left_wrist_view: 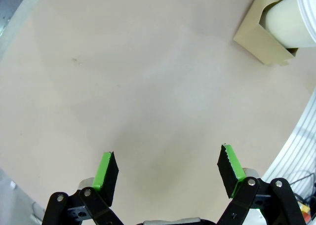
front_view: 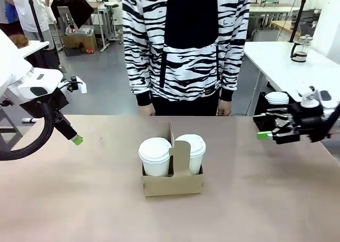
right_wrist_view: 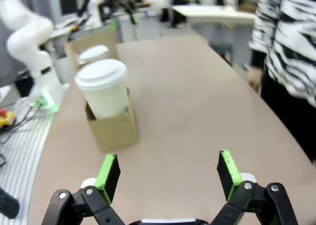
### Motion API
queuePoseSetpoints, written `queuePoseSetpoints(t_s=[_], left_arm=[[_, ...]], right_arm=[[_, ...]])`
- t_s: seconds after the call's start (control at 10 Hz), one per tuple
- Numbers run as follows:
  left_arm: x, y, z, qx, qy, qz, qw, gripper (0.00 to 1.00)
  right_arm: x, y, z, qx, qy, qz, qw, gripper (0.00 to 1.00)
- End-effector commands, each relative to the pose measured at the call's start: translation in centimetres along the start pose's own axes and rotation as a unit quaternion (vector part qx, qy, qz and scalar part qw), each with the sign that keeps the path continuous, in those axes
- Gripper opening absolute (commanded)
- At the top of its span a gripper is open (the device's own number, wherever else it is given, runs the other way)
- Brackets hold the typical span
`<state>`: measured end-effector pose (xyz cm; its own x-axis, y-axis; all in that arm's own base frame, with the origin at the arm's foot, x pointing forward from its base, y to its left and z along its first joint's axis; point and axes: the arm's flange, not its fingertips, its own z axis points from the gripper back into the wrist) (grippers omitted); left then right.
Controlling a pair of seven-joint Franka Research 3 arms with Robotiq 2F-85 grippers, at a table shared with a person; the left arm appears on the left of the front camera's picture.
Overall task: Pour a drink into a cup and package it in a carrier.
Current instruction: Insert the held 600 ml Paper Cup into the Cup Carrier.
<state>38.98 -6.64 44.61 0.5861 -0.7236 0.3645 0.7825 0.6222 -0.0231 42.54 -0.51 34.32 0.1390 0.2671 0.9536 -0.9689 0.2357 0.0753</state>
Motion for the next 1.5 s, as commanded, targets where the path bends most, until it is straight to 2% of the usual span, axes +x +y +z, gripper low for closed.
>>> queuePoseSetpoints(t_s=[0.0, 0.2, 0.4, 0.5, 1.4], left_arm=[[-0.1, 0.0, 0.0, -0.001, 0.0, 0.001, 1.0, 1.0], [-0.1, 0.0, 0.0, -0.001, 0.0, 0.001, 1.0, 1.0], [-0.1, 0.0, 0.0, -0.001, 0.0, 0.001, 1.0, 1.0], [-0.1, 0.0, 0.0, -0.001, 0.0, 0.001, 1.0, 1.0], [-0.1, 0.0, 0.0, -0.001, 0.0, 0.001, 1.0, 1.0]], right_arm=[[0.5, 2.0, 1.8, -0.026, 0.036, -0.059, 0.997, 1.0], [0.0, 2.4, 3.5, -0.06, 0.052, -0.07, 0.994, 1.0], [-0.5, 2.0, 3.4, -0.086, 0.067, -0.084, 0.99, 1.0], [-0.7, 1.9, 3.7, -0.066, 0.045, -0.06, 0.995, 1.0], [-0.7, 1.9, 3.7, -0.066, 0.045, -0.06, 0.995, 1.0]])
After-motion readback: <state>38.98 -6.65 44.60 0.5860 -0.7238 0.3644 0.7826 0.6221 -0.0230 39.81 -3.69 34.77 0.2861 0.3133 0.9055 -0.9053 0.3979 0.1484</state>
